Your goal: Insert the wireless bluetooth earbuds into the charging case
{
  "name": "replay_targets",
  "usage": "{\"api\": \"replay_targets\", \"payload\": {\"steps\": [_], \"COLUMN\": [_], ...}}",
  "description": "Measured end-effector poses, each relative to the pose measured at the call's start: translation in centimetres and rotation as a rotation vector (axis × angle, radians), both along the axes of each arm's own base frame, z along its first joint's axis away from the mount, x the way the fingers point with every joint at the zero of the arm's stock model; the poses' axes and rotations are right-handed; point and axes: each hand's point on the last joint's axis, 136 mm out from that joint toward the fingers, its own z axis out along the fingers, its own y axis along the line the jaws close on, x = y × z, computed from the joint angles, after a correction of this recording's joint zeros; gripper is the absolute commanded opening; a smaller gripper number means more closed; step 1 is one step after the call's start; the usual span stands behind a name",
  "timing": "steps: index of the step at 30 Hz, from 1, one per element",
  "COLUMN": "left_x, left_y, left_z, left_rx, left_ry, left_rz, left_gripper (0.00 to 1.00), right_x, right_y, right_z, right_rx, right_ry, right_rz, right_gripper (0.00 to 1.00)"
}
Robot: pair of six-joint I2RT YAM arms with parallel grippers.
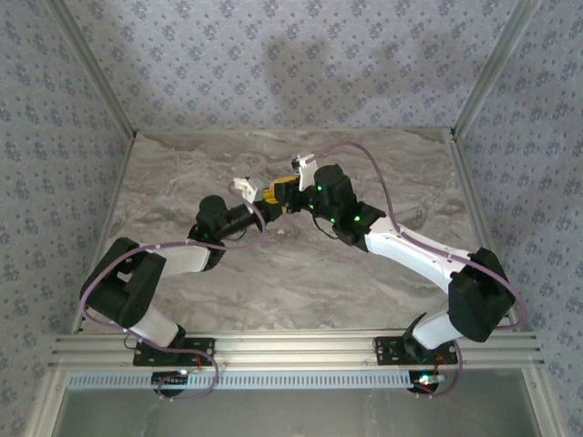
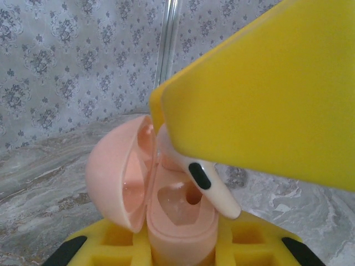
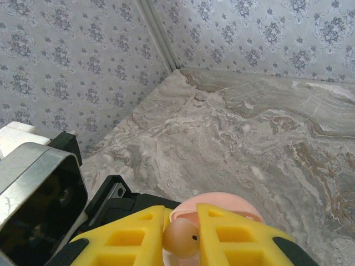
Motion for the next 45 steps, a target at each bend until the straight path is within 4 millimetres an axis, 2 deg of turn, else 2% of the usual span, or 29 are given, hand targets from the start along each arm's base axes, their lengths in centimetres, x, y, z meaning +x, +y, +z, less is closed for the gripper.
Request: {"api": "replay_targets", "payload": {"steps": [19,33,45], "left_x": [-0.2,-0.2,-0.2], "left_y": [-0.2,-0.1,0.0], "left_z": [-0.4,0.1,0.4], "left_rx": [0.006,-0.010,-0.016], "left_ry": [0.024,0.035,0.054], "left_rz": [-0.016,-0.017,-0.009], "left_gripper": [0.01,0.01,0.01], "right_x": [0.4,1.0,1.0], "right_y": [-0.2,-1.0,-0.9], "right_z": [0.4,-0.4,-0.1], "right_rx": [-0.013,-0.020,-0.008], "right_ry": [-0.039,-0.035,-0.049], "right_rz": [-0.012,-0.037,-0.036], "right_gripper": [0.21,0.21,0.21]}}
